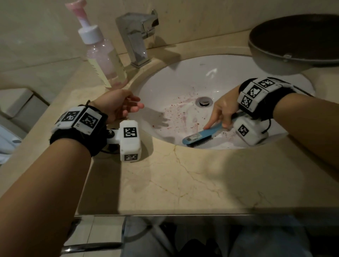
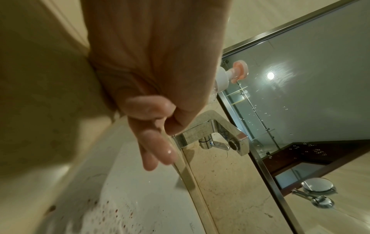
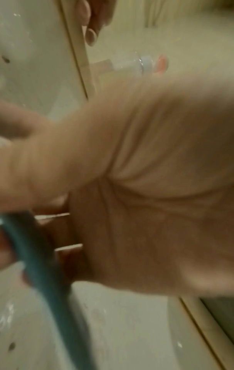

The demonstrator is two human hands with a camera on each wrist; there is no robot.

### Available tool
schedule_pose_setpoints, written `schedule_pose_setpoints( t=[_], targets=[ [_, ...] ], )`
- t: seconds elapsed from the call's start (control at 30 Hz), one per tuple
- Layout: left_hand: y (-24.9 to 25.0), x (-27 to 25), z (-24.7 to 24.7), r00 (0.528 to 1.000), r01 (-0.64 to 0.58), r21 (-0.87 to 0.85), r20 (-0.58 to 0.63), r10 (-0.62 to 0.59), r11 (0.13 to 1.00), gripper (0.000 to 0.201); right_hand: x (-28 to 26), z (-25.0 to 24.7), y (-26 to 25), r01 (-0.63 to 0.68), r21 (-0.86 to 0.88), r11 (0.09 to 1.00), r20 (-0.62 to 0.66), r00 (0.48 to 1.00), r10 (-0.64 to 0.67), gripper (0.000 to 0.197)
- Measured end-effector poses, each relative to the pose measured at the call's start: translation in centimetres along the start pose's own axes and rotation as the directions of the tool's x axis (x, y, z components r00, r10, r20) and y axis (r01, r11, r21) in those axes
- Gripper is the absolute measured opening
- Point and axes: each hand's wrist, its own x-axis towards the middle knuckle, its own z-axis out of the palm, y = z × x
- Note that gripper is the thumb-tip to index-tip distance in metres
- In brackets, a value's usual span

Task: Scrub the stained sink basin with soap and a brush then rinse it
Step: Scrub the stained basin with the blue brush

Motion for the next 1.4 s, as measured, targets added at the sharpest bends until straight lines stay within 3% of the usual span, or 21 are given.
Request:
schedule_pose_setpoints(
  t=[0.07,0.17,0.23,0.3,0.43,0.53,0.63,0.7,0.9,1.03,1.1,1.23,1.3,1.4],
  targets=[
    [0.0,0.0,0.0,1.0,0.002,-0.004,-0.001,-0.002,1.0,0.023,0.3,0.0,-0.5,-0.02,-0.066,0.998,-0.156,0.988,0.01,0.053],
    [0.0,-0.1,0.1,1.0,0.003,0.004,-0.003,-0.003,1.0,0.022,0.5,-0.1,-0.9,-0.086,-0.207,0.975,-0.404,0.915,-0.005,0.054],
    [0.1,-0.2,0.1,1.0,0.004,0.002,-0.006,-0.004,1.0,0.022,0.2,-0.2,-1.1,-0.081,-0.21,0.974,-0.336,0.942,0.006,0.054],
    [0.1,-0.3,0.1,1.0,0.007,0.001,-0.005,-0.007,1.0,0.023,-0.5,-0.1,-1.5,-0.053,-0.175,0.983,-0.161,0.987,0.024,0.052],
    [0.1,-0.3,0.1,1.0,0.003,0.003,0.0,-0.003,1.0,0.024,-0.9,0.1,-1.9,0.01,-0.18,0.984,-0.029,0.999,-0.015,0.051],
    [0.1,-0.3,0.1,1.0,0.001,0.005,0.001,-0.001,1.0,0.025,-0.3,0.1,-1.6,-0.018,-0.134,0.991,-0.129,0.992,0.001,0.052],
    [0.1,-0.3,0.1,1.0,-0.003,-0.001,0.007,0.003,1.0,0.028,0.4,0.2,-1.9,-0.079,-0.242,0.967,-0.355,0.935,-0.012,0.053],
    [0.1,-0.3,0.1,1.0,-0.001,-0.008,0.011,0.001,1.0,0.027,0.7,0.2,-2.1,-0.106,-0.318,0.942,-0.394,0.918,-0.03,0.055],
    [0.2,-0.4,0.0,1.0,0.0,-0.003,0.01,0.001,1.0,0.026,-0.8,-0.7,-2.2,0.06,-0.306,0.95,-0.25,0.958,-0.141,0.052],
    [0.1,-0.4,0.1,1.0,-0.001,0.003,0.007,0.001,1.0,0.026,-1.4,-0.8,-2.0,0.029,-0.14,0.99,-0.019,0.999,-0.032,0.052],
    [0.2,-0.5,0.0,1.0,-0.001,0.005,0.007,0.001,1.0,0.025,-0.9,-0.8,-1.5,-0.025,-0.204,0.979,-0.076,0.997,0.009,0.052],
    [0.2,-0.6,0.1,1.0,0.0,0.002,0.012,0.0,1.0,0.024,-0.7,-1.4,-0.6,-0.091,-0.3,0.95,-0.366,0.93,-0.026,0.051],
    [0.1,-0.5,0.1,1.0,0.004,0.004,0.01,-0.004,1.0,0.024,-1.0,-1.6,-0.4,-0.048,-0.301,0.953,-0.339,0.939,-0.06,0.052],
    [0.2,-0.5,0.1,1.0,0.008,0.011,0.009,-0.008,1.0,0.025,-1.2,-1.4,-0.7,0.039,-0.252,0.967,-0.135,0.988,-0.075,0.051]
  ],
)
